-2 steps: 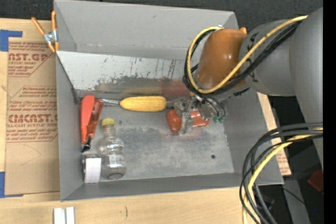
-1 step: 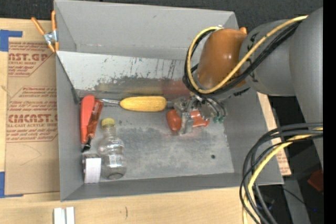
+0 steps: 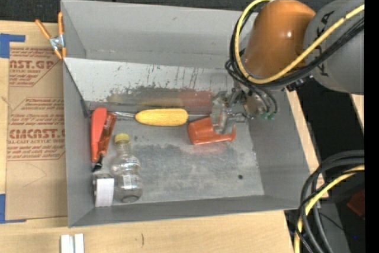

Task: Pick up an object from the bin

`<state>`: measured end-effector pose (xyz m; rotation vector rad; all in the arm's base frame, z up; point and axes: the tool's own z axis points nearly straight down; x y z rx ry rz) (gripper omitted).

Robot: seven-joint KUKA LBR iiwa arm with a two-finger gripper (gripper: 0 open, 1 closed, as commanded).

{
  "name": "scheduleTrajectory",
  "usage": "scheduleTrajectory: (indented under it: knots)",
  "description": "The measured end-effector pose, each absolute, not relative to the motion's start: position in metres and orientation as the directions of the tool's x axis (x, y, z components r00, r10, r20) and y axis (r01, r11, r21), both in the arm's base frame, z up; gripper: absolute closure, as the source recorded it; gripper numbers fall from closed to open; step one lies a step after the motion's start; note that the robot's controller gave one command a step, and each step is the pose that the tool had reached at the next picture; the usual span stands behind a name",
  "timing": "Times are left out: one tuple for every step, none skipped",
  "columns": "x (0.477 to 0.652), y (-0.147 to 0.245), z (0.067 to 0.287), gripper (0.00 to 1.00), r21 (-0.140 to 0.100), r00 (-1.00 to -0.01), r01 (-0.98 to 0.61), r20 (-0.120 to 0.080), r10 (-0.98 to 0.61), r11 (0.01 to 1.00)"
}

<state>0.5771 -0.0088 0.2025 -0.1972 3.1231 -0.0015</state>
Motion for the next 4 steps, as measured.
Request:
scheduleTrajectory:
  knots:
    - [0.577, -0.009, 0.202, 0.00, -0.002, -0.992, -0.126, -0.012, -0.126, 0.992]
    - [0.577, -0.009, 0.202, 0.00, -0.002, -0.992, -0.126, -0.012, -0.126, 0.992]
    - [0.581, -0.011, 0.180, 0.00, -0.005, -0.984, -0.179, -0.021, -0.179, 0.984]
    - [0.582, -0.012, 0.143, 0.00, -0.001, -0.991, -0.135, -0.013, -0.135, 0.991]
